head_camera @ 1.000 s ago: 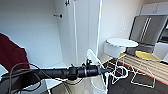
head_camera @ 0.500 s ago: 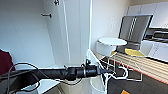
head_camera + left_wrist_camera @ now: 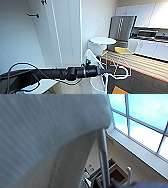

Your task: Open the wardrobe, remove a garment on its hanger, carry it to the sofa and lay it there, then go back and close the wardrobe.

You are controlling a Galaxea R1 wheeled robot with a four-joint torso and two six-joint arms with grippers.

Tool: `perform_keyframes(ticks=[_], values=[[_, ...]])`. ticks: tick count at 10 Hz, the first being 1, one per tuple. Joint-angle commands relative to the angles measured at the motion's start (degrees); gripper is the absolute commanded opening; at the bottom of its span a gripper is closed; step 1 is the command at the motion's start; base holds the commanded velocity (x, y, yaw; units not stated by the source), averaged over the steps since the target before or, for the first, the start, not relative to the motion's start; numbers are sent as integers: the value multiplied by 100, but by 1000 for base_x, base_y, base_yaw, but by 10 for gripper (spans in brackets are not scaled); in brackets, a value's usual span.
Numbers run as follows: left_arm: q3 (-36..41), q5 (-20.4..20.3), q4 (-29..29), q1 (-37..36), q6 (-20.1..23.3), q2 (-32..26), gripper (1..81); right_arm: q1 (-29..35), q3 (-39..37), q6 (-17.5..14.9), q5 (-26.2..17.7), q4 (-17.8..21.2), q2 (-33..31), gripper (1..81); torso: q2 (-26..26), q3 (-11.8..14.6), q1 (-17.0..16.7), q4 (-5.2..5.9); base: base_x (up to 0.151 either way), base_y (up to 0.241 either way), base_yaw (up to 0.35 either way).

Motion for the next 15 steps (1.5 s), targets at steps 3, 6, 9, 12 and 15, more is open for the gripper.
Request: perform_keyframes(ticks=[3, 6, 9, 12, 15], values=[[218, -186, 191, -957, 120, 14, 10, 173, 67, -21, -276, -10, 56, 811, 0, 0, -2, 0, 0, 0, -247], [226, -169, 191, -957, 120, 31, 10, 173, 67, -21, -276, -10, 56, 811, 0, 0, -2, 0, 0, 0, -249], [235, -186, 191, -957, 129, 58, 10, 173, 67, -21, -276, -19, 56, 811, 0, 0, -2, 0, 0, 0, -253], [253, -186, 182, -949, 129, 31, 10, 173, 67, -13, -276, -19, 56, 811, 0, 0, -2, 0, 0, 0, -265], [279, -177, 191, -957, 129, 40, 10, 173, 67, -21, -276, -1, 56, 811, 0, 0, -2, 0, 0, 0, -268]])
